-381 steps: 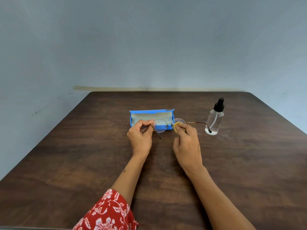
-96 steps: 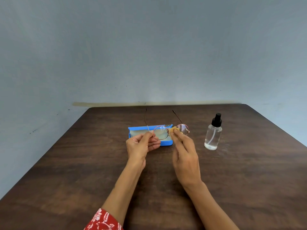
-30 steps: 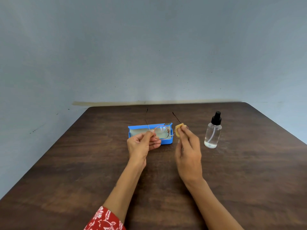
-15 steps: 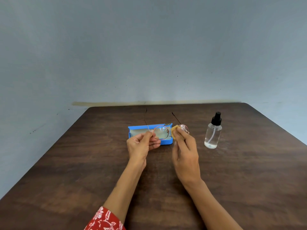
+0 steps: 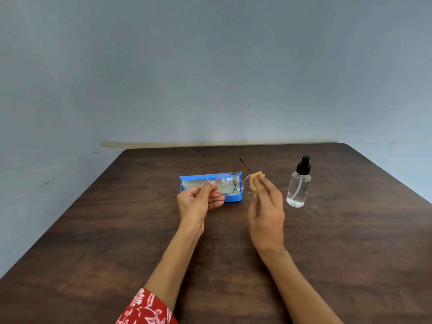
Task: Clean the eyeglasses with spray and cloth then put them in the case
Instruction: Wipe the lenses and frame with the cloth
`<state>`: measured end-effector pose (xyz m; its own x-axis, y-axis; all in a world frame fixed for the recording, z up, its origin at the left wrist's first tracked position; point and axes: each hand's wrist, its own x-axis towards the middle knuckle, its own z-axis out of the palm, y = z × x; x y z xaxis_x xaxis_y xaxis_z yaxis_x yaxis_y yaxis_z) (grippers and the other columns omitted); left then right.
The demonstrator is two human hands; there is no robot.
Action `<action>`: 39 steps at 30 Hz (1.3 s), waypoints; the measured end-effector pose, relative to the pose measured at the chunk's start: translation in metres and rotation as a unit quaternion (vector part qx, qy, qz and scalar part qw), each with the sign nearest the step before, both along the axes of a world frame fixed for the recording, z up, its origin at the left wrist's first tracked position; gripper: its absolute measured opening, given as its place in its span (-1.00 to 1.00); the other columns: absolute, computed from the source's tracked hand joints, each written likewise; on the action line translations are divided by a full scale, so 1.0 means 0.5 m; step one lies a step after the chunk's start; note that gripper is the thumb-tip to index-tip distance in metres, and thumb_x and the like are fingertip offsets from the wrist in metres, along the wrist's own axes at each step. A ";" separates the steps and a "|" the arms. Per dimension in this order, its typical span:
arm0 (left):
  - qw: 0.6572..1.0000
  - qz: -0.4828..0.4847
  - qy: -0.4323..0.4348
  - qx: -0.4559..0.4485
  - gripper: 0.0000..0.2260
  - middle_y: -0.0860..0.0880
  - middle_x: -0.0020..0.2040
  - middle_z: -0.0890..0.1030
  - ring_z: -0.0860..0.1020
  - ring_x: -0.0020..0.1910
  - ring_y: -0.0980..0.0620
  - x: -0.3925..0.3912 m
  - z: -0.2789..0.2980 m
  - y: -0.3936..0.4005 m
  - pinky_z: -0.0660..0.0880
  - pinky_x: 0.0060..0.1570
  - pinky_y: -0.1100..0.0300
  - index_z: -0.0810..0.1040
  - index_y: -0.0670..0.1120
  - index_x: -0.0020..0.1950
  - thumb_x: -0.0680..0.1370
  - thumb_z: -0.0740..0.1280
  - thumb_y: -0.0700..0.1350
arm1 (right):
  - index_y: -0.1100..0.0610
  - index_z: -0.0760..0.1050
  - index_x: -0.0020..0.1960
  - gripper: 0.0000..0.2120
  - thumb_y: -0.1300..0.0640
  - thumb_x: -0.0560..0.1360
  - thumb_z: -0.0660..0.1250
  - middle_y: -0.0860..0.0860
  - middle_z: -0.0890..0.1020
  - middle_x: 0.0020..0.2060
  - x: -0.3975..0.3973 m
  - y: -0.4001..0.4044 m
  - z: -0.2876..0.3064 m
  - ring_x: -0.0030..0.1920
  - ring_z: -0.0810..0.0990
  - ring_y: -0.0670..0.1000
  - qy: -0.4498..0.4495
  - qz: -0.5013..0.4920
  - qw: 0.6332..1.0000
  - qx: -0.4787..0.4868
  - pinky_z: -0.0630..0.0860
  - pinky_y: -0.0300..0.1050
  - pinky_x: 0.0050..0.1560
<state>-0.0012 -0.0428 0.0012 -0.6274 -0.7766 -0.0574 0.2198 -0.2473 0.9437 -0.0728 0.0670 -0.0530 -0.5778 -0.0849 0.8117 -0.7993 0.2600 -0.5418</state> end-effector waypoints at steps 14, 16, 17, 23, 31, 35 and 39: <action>1.000 -0.004 -0.003 -0.011 -0.87 -0.12 -0.45 0.62 0.62 -0.45 0.01 0.001 0.000 0.001 0.59 -0.40 0.24 0.61 -0.26 -0.26 0.49 0.35 -0.28 | 0.35 0.44 0.31 -0.61 0.22 0.55 0.09 0.22 0.48 0.23 -0.008 0.013 0.000 0.26 0.41 0.02 -0.038 -0.028 0.999 -0.012 0.22 -0.38 0.35; 1.000 -0.006 0.000 -0.014 -0.85 -0.12 -0.46 0.61 0.62 -0.46 0.01 0.000 -0.001 0.003 0.59 -0.40 0.24 0.60 -0.26 -0.26 0.50 0.34 -0.27 | 0.36 0.45 0.29 -0.64 0.28 0.54 0.13 0.22 0.50 0.22 0.000 0.008 0.003 0.25 0.43 0.05 0.003 -0.023 1.000 0.015 0.23 -0.33 0.37; 1.000 -0.006 0.002 -0.015 -0.84 -0.11 -0.46 0.61 0.62 -0.46 0.01 -0.001 -0.002 0.004 0.58 -0.41 0.25 0.60 -0.26 -0.27 0.50 0.34 -0.27 | 0.36 0.47 0.28 -0.66 0.34 0.53 0.18 0.22 0.52 0.20 0.007 0.004 0.003 0.23 0.44 0.07 0.034 -0.012 0.999 0.034 0.26 -0.29 0.37; 1.000 -0.001 0.002 -0.012 -0.86 -0.11 -0.46 0.62 0.62 -0.47 0.01 0.001 0.002 0.002 0.59 -0.41 0.25 0.60 -0.25 -0.27 0.49 0.34 -0.28 | 0.35 0.49 0.25 -0.67 0.32 0.53 0.18 0.19 0.53 0.19 0.004 0.007 0.003 0.22 0.44 0.01 0.007 -0.013 1.000 0.026 0.24 -0.37 0.34; 1.000 0.001 0.004 -0.010 -0.86 -0.10 -0.46 0.62 0.62 -0.46 0.02 0.000 -0.001 0.000 0.59 -0.40 0.25 0.60 -0.24 -0.27 0.49 0.35 -0.27 | 0.34 0.51 0.24 -0.64 0.44 0.45 0.28 0.18 0.54 0.15 0.021 -0.001 0.002 0.19 0.48 0.05 0.057 0.022 0.995 0.077 0.30 -0.31 0.33; 1.000 0.007 0.006 -0.002 -0.85 -0.11 -0.47 0.61 0.62 -0.47 0.01 -0.001 -0.001 -0.003 0.59 -0.41 0.25 0.60 -0.25 -0.27 0.50 0.34 -0.27 | 0.34 0.51 0.24 -0.67 0.33 0.50 0.22 0.18 0.53 0.19 0.004 0.015 0.003 0.22 0.44 -0.03 -0.035 -0.018 0.999 0.012 0.22 -0.44 0.32; 1.000 0.004 0.008 0.002 -0.85 -0.10 -0.47 0.62 0.62 -0.46 0.01 -0.003 -0.002 -0.002 0.59 -0.41 0.25 0.60 -0.24 -0.27 0.49 0.35 -0.27 | 0.34 0.50 0.24 -0.66 0.43 0.47 0.28 0.19 0.53 0.18 0.012 0.011 0.003 0.21 0.44 -0.02 -0.016 -0.024 0.999 0.033 0.21 -0.44 0.33</action>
<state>-0.0026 -0.0437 0.0004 -0.6219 -0.7814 -0.0509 0.2364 -0.2493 0.9391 -0.0666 0.0728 -0.0514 -0.6083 -0.1091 0.7862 -0.7676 0.3327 -0.5478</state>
